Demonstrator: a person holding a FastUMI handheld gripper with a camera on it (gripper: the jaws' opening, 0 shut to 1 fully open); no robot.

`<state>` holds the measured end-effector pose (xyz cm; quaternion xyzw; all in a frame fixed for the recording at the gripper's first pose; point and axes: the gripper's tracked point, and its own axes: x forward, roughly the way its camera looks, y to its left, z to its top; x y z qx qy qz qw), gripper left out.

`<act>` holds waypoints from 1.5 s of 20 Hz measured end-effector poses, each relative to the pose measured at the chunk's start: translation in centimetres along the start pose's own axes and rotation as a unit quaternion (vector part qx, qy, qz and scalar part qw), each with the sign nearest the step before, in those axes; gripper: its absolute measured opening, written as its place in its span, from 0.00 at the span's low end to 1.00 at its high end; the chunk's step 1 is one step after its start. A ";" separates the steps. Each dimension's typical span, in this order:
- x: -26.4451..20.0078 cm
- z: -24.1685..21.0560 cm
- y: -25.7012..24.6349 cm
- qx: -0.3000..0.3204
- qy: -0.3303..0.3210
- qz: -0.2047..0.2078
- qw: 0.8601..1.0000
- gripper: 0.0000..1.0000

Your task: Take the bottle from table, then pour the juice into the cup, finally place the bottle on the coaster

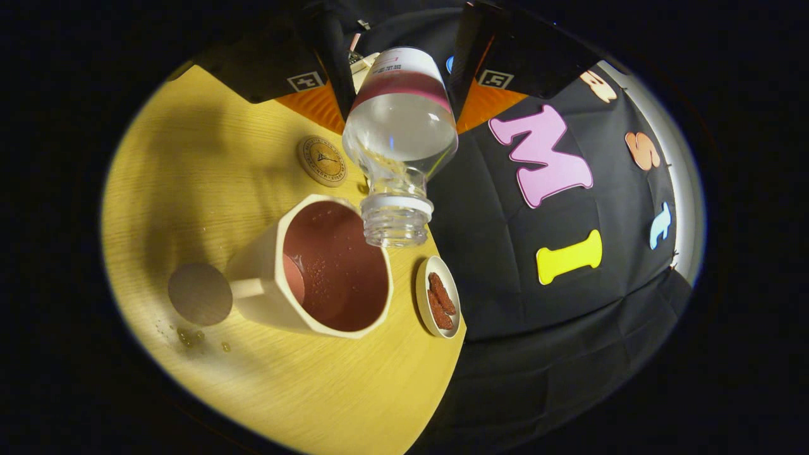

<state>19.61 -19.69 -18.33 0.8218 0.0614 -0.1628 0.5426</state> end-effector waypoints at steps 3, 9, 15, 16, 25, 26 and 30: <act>0.0 0.4 0.5 0.033 0.000 -0.001 0.999 0.73; 0.0 0.5 1.2 0.077 -0.001 -0.003 0.997 0.73; -0.2 0.6 2.2 0.129 0.001 0.004 0.992 0.73; -0.2 0.5 2.3 0.138 0.003 0.004 0.990 0.73; -0.2 1.0 3.6 0.212 0.002 0.017 0.977 0.73; -0.2 1.3 3.8 0.219 -0.001 0.019 0.975 0.73; -0.3 1.5 4.0 0.245 0.006 0.008 0.969 0.73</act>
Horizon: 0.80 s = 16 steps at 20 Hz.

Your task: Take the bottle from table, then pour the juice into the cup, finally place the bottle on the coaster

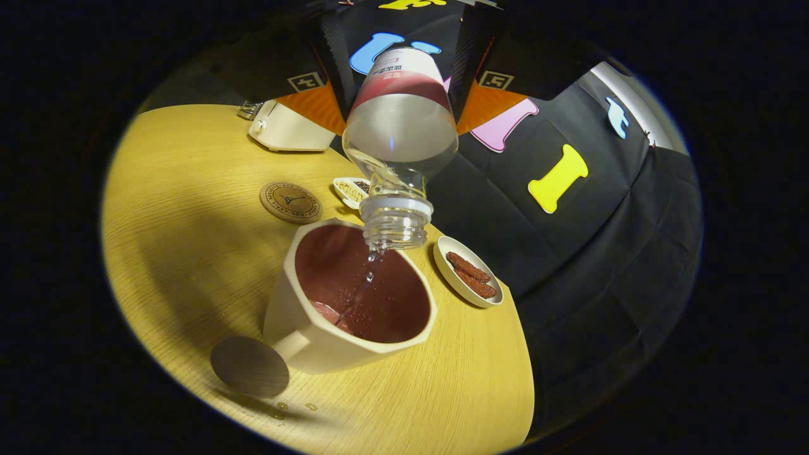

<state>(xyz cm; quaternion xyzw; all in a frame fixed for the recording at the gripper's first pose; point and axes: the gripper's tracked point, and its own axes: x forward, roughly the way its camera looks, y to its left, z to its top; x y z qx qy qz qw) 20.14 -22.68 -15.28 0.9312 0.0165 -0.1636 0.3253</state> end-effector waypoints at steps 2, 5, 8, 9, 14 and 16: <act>0.0 0.1 0.5 0.019 -0.002 0.006 1.000 0.73; 0.0 0.1 0.8 0.044 -0.004 0.013 0.999 0.73; 0.1 -0.1 0.6 0.050 0.002 0.011 0.999 0.73; 0.1 -0.2 0.6 0.049 0.003 0.012 0.999 0.73; -0.1 -0.5 1.1 0.052 -0.002 0.024 0.998 0.73; 0.0 -1.1 1.2 0.055 -0.001 0.027 0.998 0.73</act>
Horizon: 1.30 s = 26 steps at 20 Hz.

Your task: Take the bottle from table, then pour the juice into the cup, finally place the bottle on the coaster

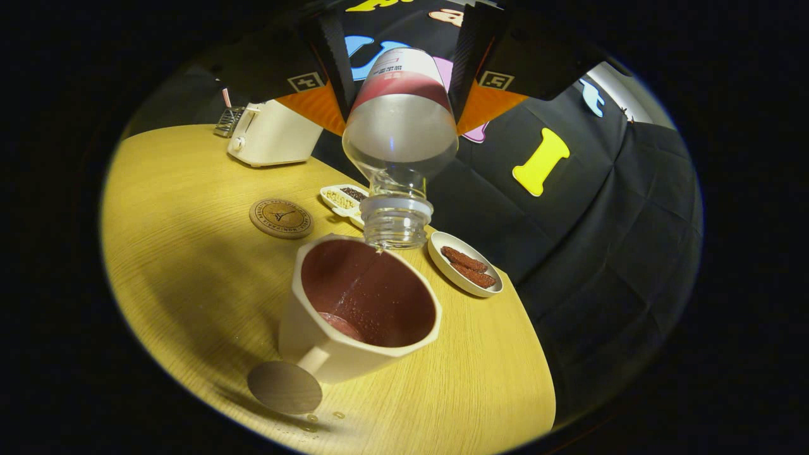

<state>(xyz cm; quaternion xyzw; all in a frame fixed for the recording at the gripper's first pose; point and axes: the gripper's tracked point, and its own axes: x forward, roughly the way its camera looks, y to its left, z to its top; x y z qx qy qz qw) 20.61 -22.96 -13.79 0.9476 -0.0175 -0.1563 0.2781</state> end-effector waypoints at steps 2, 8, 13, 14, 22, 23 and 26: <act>0.0 -0.3 -0.1 0.002 0.002 0.000 1.000 0.73; 0.0 -0.6 0.0 0.008 0.000 0.002 1.000 0.73; 0.1 -0.7 0.2 0.015 0.003 0.011 1.000 0.73; 0.1 -0.8 0.0 0.013 0.004 0.010 1.000 0.73; -0.4 -1.3 0.5 -0.004 0.013 0.037 0.999 0.73; -0.5 -1.3 0.7 -0.007 0.013 0.041 0.999 0.73; -0.9 -1.2 1.2 -0.024 0.008 0.062 0.998 0.73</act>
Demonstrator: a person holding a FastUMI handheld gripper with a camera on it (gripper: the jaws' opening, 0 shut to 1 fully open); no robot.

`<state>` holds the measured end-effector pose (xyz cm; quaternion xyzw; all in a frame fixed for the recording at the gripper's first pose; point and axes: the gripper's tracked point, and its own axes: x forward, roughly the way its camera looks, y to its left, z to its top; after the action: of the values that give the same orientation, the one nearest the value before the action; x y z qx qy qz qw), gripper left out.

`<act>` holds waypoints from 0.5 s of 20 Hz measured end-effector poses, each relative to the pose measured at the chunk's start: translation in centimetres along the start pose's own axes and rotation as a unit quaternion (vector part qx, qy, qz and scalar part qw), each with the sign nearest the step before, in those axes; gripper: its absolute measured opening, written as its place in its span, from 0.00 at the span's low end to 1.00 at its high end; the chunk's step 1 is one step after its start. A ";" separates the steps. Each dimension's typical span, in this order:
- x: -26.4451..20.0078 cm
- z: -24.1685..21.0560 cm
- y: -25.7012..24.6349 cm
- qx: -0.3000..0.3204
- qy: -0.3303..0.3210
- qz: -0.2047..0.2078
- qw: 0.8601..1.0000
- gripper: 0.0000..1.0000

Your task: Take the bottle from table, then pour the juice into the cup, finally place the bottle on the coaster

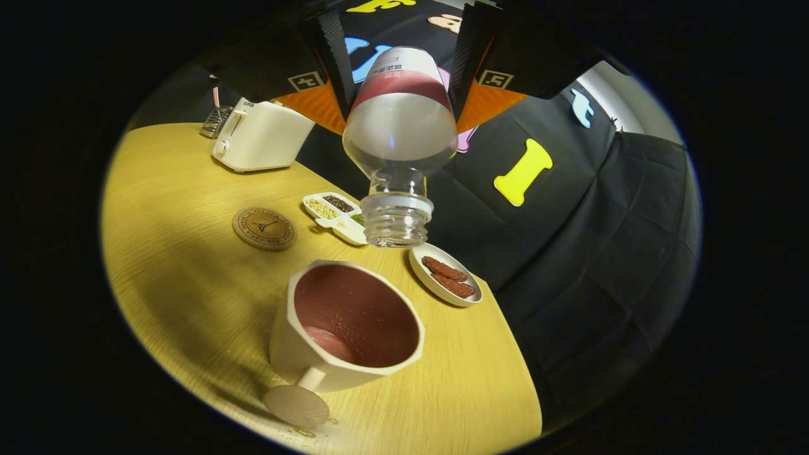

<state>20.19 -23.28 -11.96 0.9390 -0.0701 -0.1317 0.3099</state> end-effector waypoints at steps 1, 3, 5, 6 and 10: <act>-0.1 0.1 0.3 -0.004 -0.002 0.010 1.000 0.73; -0.3 0.3 1.3 0.001 -0.007 0.039 0.999 0.73; -0.3 0.5 1.3 -0.006 -0.010 0.055 0.998 0.73; -0.1 0.6 1.1 -0.001 -0.012 0.058 0.998 0.73; 0.3 0.5 0.1 -0.013 -0.015 0.067 0.998 0.72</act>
<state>20.37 -23.74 -12.32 0.9262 -0.1354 -0.1256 0.3287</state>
